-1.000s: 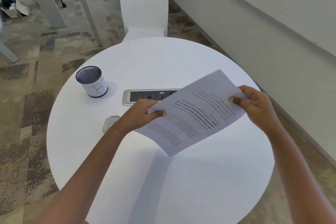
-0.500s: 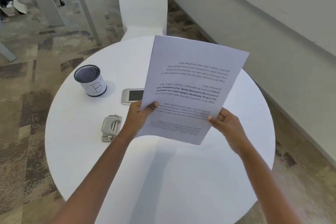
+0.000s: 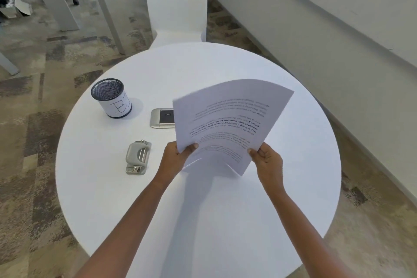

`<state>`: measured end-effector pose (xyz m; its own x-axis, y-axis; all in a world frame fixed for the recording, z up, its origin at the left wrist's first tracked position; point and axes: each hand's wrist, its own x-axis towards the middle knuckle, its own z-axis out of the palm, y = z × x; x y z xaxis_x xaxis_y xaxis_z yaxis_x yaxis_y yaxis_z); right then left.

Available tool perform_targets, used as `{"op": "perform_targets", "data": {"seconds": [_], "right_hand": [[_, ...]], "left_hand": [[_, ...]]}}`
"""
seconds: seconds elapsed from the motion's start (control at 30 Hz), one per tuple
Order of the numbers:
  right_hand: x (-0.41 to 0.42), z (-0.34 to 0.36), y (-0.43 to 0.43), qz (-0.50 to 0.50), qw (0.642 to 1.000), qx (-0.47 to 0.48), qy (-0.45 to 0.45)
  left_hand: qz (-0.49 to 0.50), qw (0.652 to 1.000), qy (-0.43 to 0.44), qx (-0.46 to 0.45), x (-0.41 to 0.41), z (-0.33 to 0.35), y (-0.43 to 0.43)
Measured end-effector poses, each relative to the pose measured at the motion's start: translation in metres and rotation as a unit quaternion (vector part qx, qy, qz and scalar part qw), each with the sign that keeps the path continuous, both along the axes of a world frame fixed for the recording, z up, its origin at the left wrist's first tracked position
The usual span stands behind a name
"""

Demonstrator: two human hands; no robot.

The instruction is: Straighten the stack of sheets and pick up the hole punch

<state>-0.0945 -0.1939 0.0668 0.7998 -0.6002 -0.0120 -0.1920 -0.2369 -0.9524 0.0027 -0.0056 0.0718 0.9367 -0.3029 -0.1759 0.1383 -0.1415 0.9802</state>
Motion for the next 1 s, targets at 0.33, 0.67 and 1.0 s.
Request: {"op": "perform_targets", "data": {"seconds": [0.33, 0.67, 1.0], "right_hand": [[-0.007, -0.005, 0.006, -0.012, 1.000, -0.003, 0.019], [-0.011, -0.008, 0.013, -0.007, 0.999, -0.017, 0.040], [-0.014, -0.009, 0.009, -0.009, 0.999, -0.015, 0.040]], "left_hand": [[0.008, 1.000, -0.002, 0.015, -0.006, -0.005, 0.002], [0.012, 1.000, 0.006, 0.015, -0.009, -0.019, 0.005], [0.008, 1.000, 0.001, 0.026, -0.010, -0.018, 0.005]]}}
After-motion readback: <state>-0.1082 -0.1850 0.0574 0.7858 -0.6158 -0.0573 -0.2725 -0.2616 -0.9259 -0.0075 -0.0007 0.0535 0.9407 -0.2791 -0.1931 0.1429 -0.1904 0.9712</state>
